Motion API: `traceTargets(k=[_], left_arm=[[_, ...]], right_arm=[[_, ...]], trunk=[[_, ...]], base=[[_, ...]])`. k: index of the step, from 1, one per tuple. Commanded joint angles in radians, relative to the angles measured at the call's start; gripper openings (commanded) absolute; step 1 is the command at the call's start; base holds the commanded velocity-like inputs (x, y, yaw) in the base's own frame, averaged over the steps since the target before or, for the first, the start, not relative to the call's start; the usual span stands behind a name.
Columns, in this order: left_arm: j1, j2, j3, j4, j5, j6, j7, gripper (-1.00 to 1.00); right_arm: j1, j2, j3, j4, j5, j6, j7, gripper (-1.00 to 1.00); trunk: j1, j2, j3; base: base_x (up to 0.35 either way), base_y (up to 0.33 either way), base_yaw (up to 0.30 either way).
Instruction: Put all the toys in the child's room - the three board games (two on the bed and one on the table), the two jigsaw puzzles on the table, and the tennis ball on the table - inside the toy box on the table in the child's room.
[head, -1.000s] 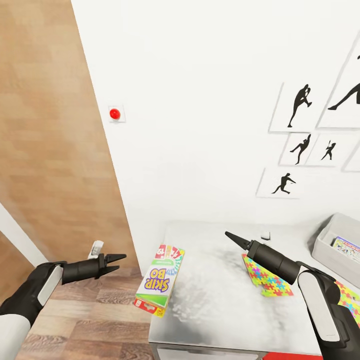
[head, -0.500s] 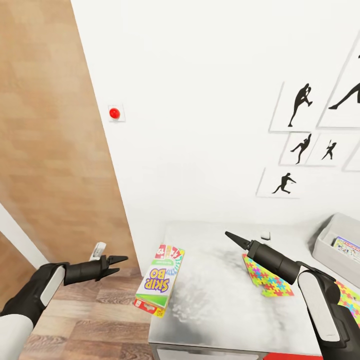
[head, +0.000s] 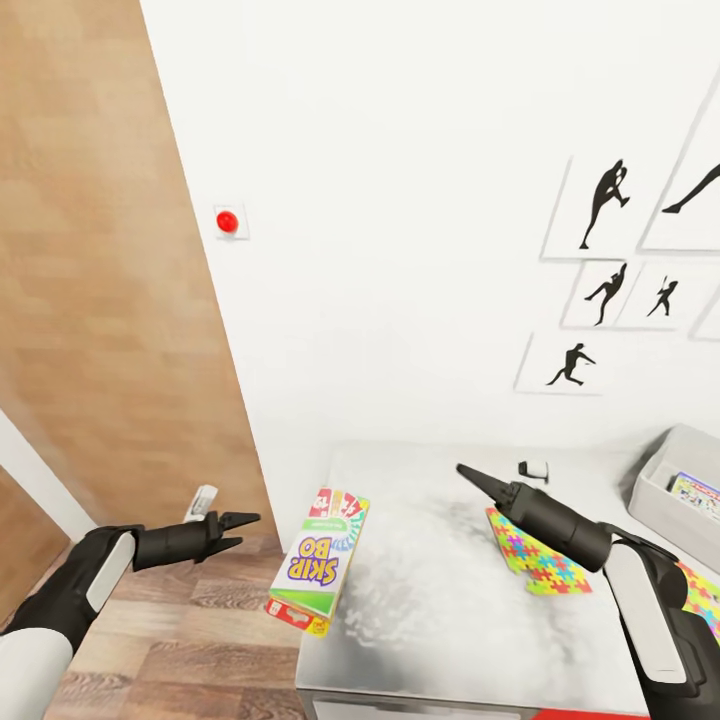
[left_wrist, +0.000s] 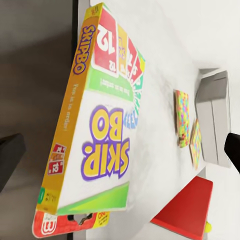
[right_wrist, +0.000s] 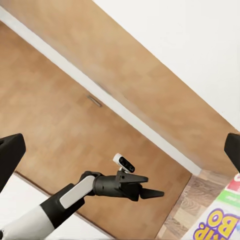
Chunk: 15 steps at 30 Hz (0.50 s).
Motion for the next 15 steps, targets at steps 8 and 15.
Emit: traceTargets(k=[8, 15], left_arm=[[-0.001, -0.018, 0.001, 0.001, -0.001, 0.000, -0.003, 1.00], [-0.001, -0.024, 0.001, 0.000, -0.002, -0.001, -0.003, 1.00]], right_arm=[[-0.001, 0.003, -0.001, -0.004, -0.002, 0.021, 0.041, 1.00], [0.000, 0.015, 0.003, -0.003, -0.003, 0.017, 0.048, 1.00]], trunk=[[0.031, -0.058, -0.027], [0.058, -0.107, -0.049]], base=[[0.000, 0.000, 0.000], [0.000, 0.000, 0.000]])
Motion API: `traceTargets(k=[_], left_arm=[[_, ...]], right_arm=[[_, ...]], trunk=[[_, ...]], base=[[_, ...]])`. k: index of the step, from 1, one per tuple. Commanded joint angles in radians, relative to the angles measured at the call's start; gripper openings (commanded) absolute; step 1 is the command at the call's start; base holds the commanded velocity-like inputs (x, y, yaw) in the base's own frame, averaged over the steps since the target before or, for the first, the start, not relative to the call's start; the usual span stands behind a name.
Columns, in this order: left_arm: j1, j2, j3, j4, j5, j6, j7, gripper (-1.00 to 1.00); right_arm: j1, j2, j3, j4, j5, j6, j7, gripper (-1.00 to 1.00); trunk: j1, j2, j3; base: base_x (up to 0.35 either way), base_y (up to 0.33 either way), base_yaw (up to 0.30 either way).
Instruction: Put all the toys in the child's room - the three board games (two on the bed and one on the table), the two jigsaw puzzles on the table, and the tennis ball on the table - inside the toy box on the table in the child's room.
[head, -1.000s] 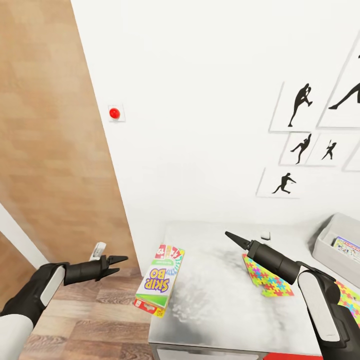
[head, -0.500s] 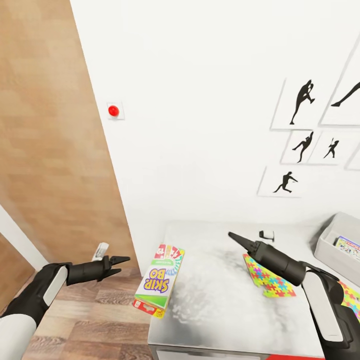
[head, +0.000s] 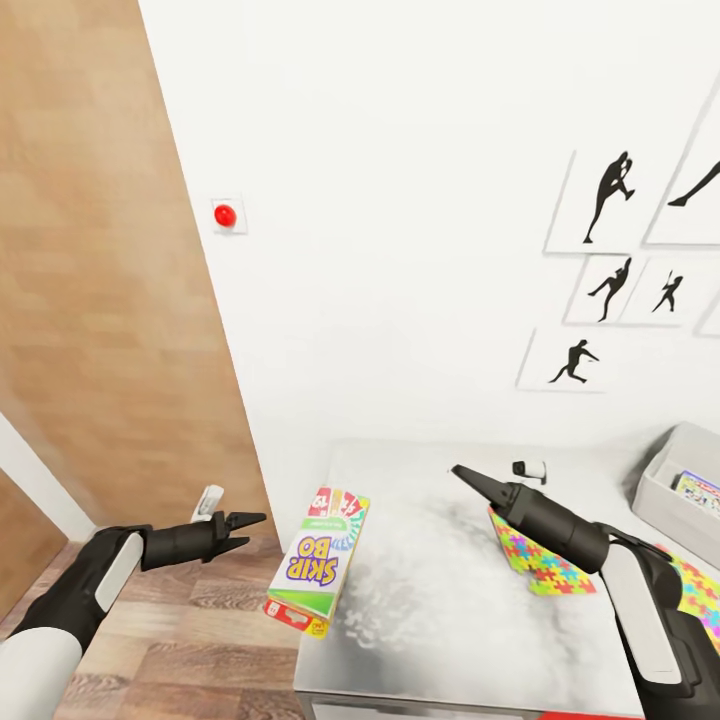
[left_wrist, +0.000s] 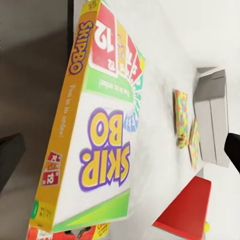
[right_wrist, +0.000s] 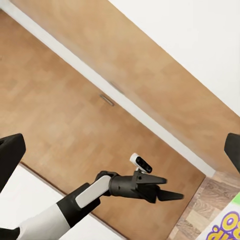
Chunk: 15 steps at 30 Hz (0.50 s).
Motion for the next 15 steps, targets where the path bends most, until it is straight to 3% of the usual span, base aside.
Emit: traceTargets(k=[1, 5, 13, 15], left_arm=[[-0.001, 0.000, 0.001, 0.000, -0.001, 0.004, -0.004, 1.00], [-0.001, 0.000, 0.001, 0.000, -0.002, 0.004, -0.005, 1.00], [-0.001, 0.000, 0.001, 0.000, -0.002, 0.005, -0.007, 1.00], [-0.001, 0.001, 0.001, 0.000, -0.002, 0.006, -0.007, 1.00]], right_arm=[[-0.001, 0.001, 0.004, -0.001, -0.002, 0.007, 0.002, 1.00], [0.000, 0.007, 0.022, 0.000, -0.004, 0.008, 0.003, 1.00], [0.000, 0.073, 0.038, 0.005, -0.002, 0.001, 0.008, 1.00], [0.000, 0.077, 0.037, 0.006, -0.002, 0.002, 0.008, 1.00]], trunk=[[0.004, -0.009, -0.005], [0.020, -0.037, -0.017], [0.050, -0.093, -0.042], [0.058, -0.107, -0.049]], base=[[0.000, 0.000, 0.000], [0.000, 0.000, 0.000], [0.000, 0.000, 0.000], [0.000, 0.000, 0.000]])
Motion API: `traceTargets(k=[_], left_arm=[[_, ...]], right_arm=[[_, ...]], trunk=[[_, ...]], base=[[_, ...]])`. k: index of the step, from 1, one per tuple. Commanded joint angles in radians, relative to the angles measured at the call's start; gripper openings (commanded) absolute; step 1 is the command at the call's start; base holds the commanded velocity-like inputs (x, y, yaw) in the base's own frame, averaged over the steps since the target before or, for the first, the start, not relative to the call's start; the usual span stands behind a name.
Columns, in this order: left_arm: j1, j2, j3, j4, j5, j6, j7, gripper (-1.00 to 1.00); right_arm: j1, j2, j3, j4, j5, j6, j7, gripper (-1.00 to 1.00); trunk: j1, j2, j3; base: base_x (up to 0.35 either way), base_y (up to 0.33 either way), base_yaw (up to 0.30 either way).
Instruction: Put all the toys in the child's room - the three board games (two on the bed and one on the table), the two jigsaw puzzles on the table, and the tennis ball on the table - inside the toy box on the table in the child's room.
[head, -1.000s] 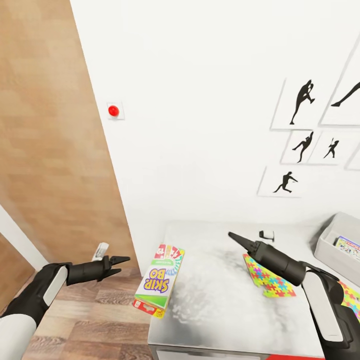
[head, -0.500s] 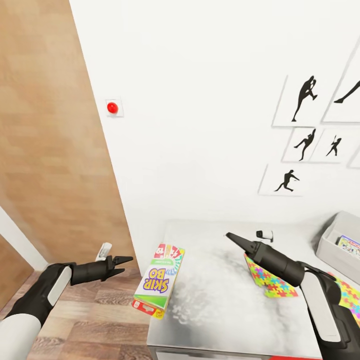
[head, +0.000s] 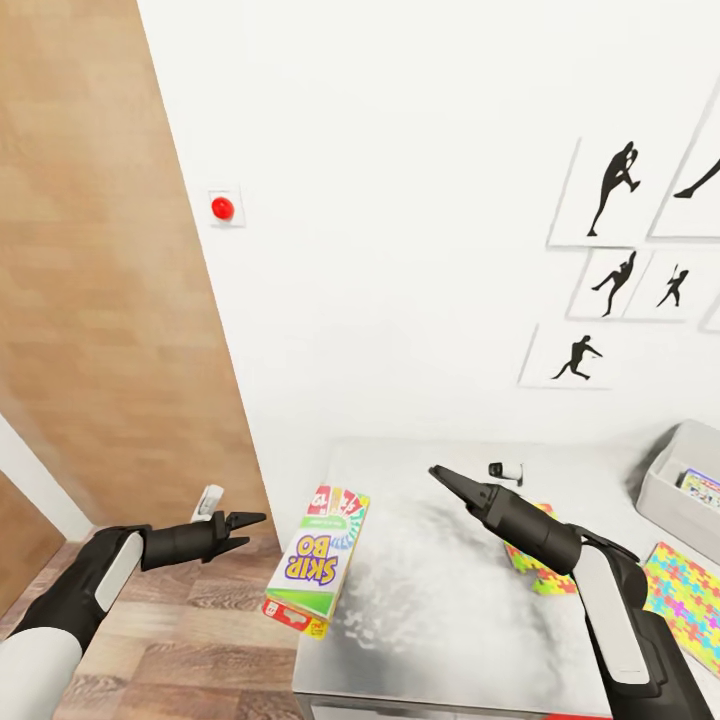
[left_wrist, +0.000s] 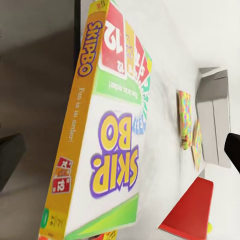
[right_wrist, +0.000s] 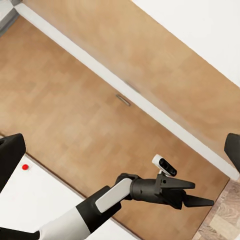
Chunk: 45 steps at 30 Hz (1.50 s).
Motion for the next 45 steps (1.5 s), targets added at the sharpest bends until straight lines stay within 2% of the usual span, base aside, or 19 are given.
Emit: traceTargets(k=[1, 11, 24, 41, 45], left_arm=[[-0.001, 0.000, 0.001, 0.000, -0.001, 0.004, -0.004, 1.00], [-0.001, 0.000, 0.001, 0.000, 0.000, 0.005, -0.004, 1.00], [-0.001, -0.001, 0.001, 0.000, 0.002, 0.005, -0.004, 1.00], [-0.001, -0.001, 0.001, -0.003, 0.003, 0.009, -0.018, 1.00], [-0.001, -0.001, 0.001, -0.007, 0.004, 0.011, -0.021, 1.00]], right_arm=[[-0.001, 0.001, -0.002, 0.001, -0.001, 0.005, 0.003, 1.00], [0.003, 0.013, -0.003, 0.005, 0.001, 0.001, 0.036, 1.00], [0.004, 0.020, -0.003, 0.007, 0.005, -0.002, 0.029, 1.00], [0.004, 0.011, -0.010, 0.009, 0.000, -0.002, 0.037, 1.00], [0.004, 0.010, -0.020, 0.009, 0.000, -0.001, 0.038, 1.00]], trunk=[[0.004, -0.008, -0.005], [0.042, -0.078, -0.036], [0.092, -0.169, -0.077], [0.157, -0.288, -0.130], [0.157, -0.288, -0.130]], base=[[0.000, 0.000, 0.000], [0.000, 0.000, 0.000], [0.000, 0.000, 0.000], [0.000, 0.000, 0.000], [0.000, 0.000, 0.000]])
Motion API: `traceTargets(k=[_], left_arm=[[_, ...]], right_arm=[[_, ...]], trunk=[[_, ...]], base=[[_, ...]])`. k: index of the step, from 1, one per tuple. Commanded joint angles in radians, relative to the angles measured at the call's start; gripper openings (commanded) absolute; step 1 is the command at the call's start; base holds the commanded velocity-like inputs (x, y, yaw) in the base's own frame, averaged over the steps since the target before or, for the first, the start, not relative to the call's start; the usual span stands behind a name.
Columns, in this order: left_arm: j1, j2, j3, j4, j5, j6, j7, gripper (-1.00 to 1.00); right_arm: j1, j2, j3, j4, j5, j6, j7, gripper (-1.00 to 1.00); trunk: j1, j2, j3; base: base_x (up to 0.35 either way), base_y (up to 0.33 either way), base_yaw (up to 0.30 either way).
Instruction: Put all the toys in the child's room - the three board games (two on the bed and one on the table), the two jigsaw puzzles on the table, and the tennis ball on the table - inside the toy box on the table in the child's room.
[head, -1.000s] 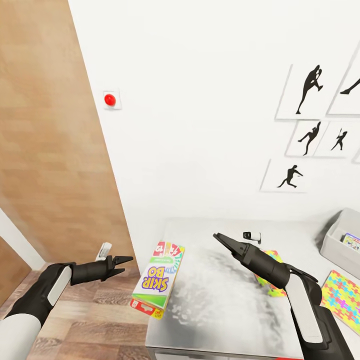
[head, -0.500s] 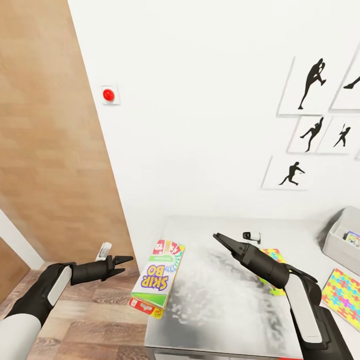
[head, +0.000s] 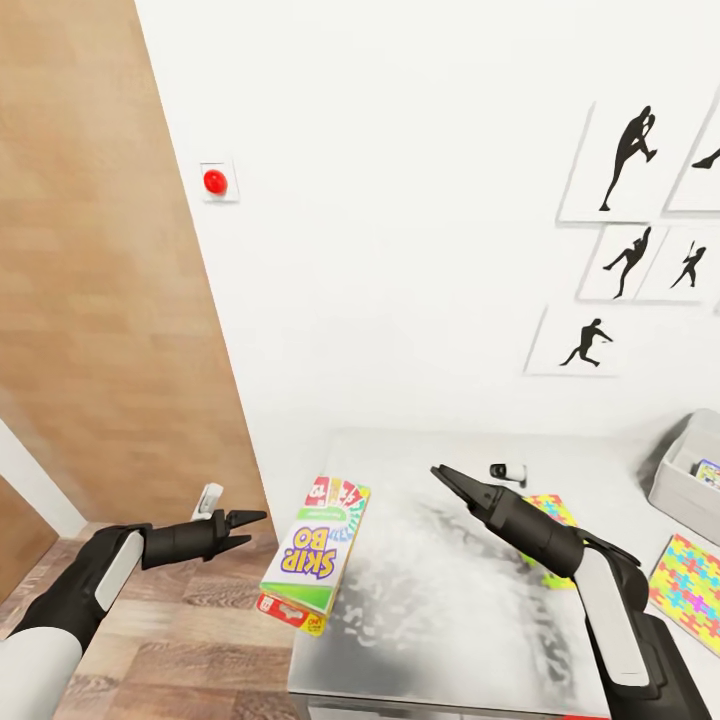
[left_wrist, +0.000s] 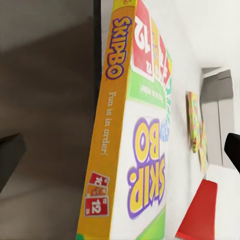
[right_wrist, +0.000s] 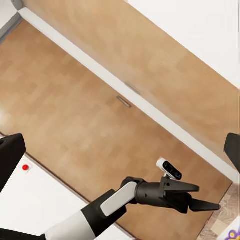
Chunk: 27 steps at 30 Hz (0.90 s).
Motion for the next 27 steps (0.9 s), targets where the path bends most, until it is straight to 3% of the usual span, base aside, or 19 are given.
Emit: traceTargets(k=[1, 7, 18, 27], left_arm=[[-0.001, 0.000, 0.001, 0.000, -0.001, 0.004, -0.004, 1.00], [0.000, -0.001, 0.001, -0.002, 0.000, 0.005, -0.006, 1.00], [0.000, 0.000, 0.000, -0.002, 0.003, 0.006, -0.007, 1.00], [0.000, 0.000, -0.022, -0.002, 0.000, 0.007, -0.075, 1.00]], right_arm=[[-0.001, 0.000, -0.003, 0.000, -0.002, 0.005, 0.002, 1.00], [-0.001, 0.001, -0.014, 0.000, -0.001, 0.005, -0.002, 1.00], [-0.001, 0.002, -0.017, 0.000, 0.000, 0.005, -0.003, 1.00], [-0.001, 0.003, -0.017, 0.000, 0.002, 0.005, -0.005, 1.00]], trunk=[[0.000, -0.001, -0.001], [0.000, -0.001, -0.001], [0.042, -0.078, -0.035], [0.077, -0.141, -0.064]], base=[[0.000, 0.000, 0.000], [0.000, 0.000, 0.000], [0.000, 0.000, 0.000], [0.000, 0.000, 0.000]])
